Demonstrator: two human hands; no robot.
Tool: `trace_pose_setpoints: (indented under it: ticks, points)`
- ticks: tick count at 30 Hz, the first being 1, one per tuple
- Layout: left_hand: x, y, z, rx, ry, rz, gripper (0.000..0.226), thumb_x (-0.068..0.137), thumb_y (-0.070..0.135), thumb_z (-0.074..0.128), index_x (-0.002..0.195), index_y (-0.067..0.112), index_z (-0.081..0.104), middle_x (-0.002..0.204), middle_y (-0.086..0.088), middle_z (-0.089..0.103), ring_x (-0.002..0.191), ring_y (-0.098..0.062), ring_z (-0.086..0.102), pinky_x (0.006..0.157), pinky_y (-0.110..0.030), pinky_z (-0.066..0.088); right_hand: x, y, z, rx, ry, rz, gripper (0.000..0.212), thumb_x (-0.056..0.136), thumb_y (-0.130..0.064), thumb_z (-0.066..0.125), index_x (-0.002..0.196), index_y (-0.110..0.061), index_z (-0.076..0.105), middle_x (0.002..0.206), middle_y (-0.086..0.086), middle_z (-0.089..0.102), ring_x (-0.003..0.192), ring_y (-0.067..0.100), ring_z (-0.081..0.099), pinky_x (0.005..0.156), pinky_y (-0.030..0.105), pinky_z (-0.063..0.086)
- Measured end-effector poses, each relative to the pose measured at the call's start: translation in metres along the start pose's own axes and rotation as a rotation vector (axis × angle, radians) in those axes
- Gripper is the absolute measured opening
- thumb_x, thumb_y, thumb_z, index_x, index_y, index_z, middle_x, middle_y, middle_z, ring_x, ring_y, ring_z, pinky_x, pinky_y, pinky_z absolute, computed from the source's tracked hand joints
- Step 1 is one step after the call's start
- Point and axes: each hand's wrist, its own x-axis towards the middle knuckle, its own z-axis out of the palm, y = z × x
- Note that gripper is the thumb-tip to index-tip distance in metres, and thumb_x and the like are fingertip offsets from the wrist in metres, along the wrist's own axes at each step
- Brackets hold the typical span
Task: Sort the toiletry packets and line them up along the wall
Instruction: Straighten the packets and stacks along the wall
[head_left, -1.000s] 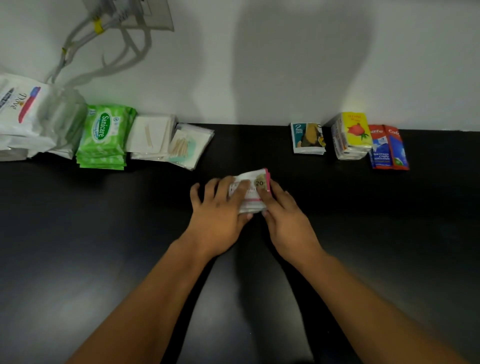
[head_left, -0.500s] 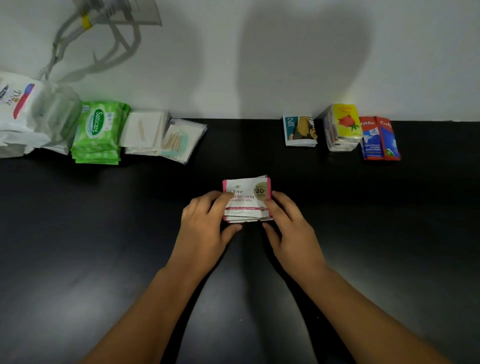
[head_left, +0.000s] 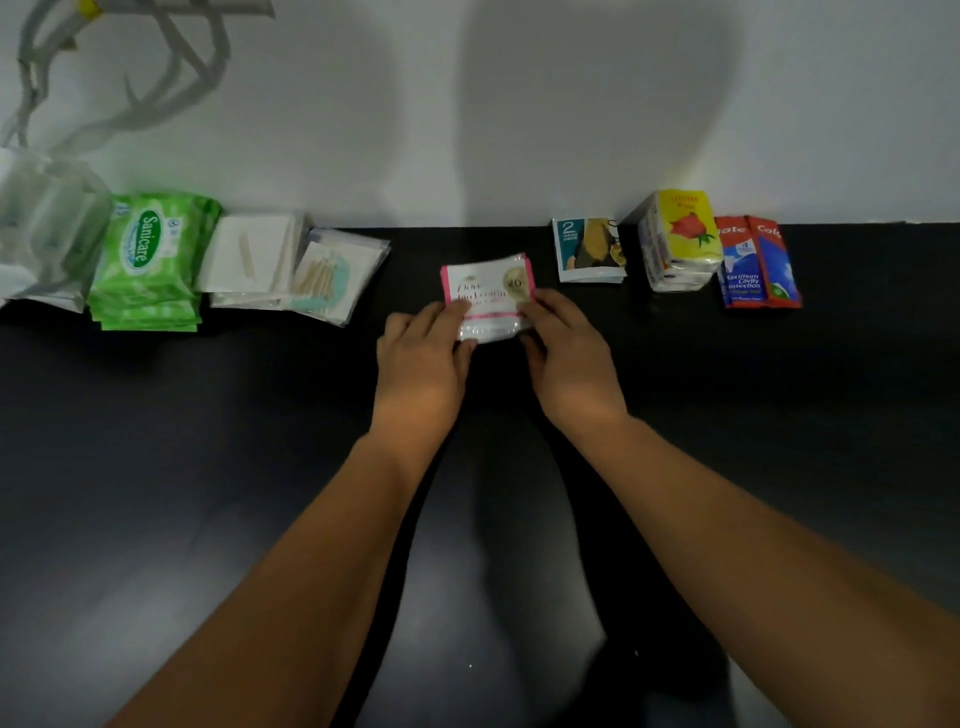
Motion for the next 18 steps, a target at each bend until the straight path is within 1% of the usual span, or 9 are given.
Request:
trace_pose_setpoints:
  ticks: [2, 4, 8, 10, 13, 14, 18]
  points:
    - [0.015, 0.002, 0.006, 0.002, 0.009, -0.025, 0.04, 0.093, 0.023, 0.063, 0.131, 0.014, 0.06, 0.127, -0.009, 0.065, 0.103, -0.035, 0.054, 0.083, -0.047, 0.048, 0.01, -0.002, 0.001, -0.025, -0.012, 0.038, 0.044, 0.101, -0.02, 0.049, 0.145, -0.019, 0.045, 0.158, 0.002, 0.031, 0.143, 0.021, 0.034, 0.117, 0.032, 0.028]
    - [0.025, 0.003, 0.01, -0.003, 0.034, -0.037, 0.04, 0.093, 0.023, 0.064, 0.132, 0.014, 0.06, 0.128, -0.009, 0.064, 0.104, -0.034, 0.054, 0.083, -0.045, 0.047, 0.015, -0.003, 0.001, -0.052, -0.042, 0.038, 0.048, 0.101, -0.023, 0.047, 0.148, -0.019, 0.039, 0.161, 0.002, 0.026, 0.145, 0.022, 0.031, 0.118, 0.036, 0.031]
    - [0.039, 0.005, 0.016, -0.008, 0.056, -0.052, 0.041, 0.093, 0.024, 0.062, 0.132, 0.014, 0.059, 0.128, -0.008, 0.063, 0.106, -0.033, 0.054, 0.084, -0.043, 0.043, 0.029, -0.006, 0.005, -0.047, -0.039, 0.035, 0.051, 0.1, -0.022, 0.047, 0.149, -0.012, 0.036, 0.161, 0.008, 0.024, 0.144, 0.024, 0.032, 0.116, 0.038, 0.035]
    - [0.047, 0.006, 0.018, -0.013, 0.041, -0.049, 0.041, 0.094, 0.024, 0.062, 0.134, 0.014, 0.059, 0.129, -0.009, 0.063, 0.107, -0.034, 0.054, 0.084, -0.043, 0.043, 0.036, -0.008, 0.008, -0.036, -0.021, 0.055, 0.053, 0.1, -0.019, 0.046, 0.15, -0.009, 0.035, 0.161, 0.01, 0.023, 0.145, 0.023, 0.031, 0.117, 0.035, 0.032]
    - [0.059, 0.005, 0.02, -0.018, 0.009, -0.034, 0.042, 0.095, 0.025, 0.06, 0.135, 0.014, 0.057, 0.13, -0.01, 0.061, 0.108, -0.035, 0.053, 0.085, -0.043, 0.042, 0.045, -0.011, 0.009, -0.04, -0.008, 0.087, 0.055, 0.1, -0.015, 0.045, 0.152, -0.005, 0.03, 0.162, 0.011, 0.019, 0.147, 0.023, 0.027, 0.115, 0.027, 0.026]
    - [0.063, 0.004, 0.021, -0.013, 0.001, -0.03, 0.043, 0.095, 0.025, 0.059, 0.136, 0.014, 0.057, 0.131, -0.011, 0.061, 0.109, -0.036, 0.053, 0.086, -0.044, 0.042, 0.047, -0.013, 0.009, -0.042, -0.016, 0.09, 0.055, 0.099, -0.013, 0.044, 0.151, -0.003, 0.029, 0.162, 0.013, 0.018, 0.147, 0.024, 0.026, 0.116, 0.028, 0.025]
    - [0.066, 0.004, 0.022, 0.004, -0.002, -0.008, 0.044, 0.096, 0.025, 0.056, 0.138, 0.013, 0.055, 0.134, -0.011, 0.058, 0.11, -0.036, 0.051, 0.086, -0.044, 0.041, 0.053, -0.012, 0.014, 0.006, -0.008, 0.096, 0.056, 0.096, -0.012, 0.042, 0.148, 0.002, 0.03, 0.158, 0.018, 0.024, 0.147, 0.032, 0.024, 0.119, 0.041, 0.026]
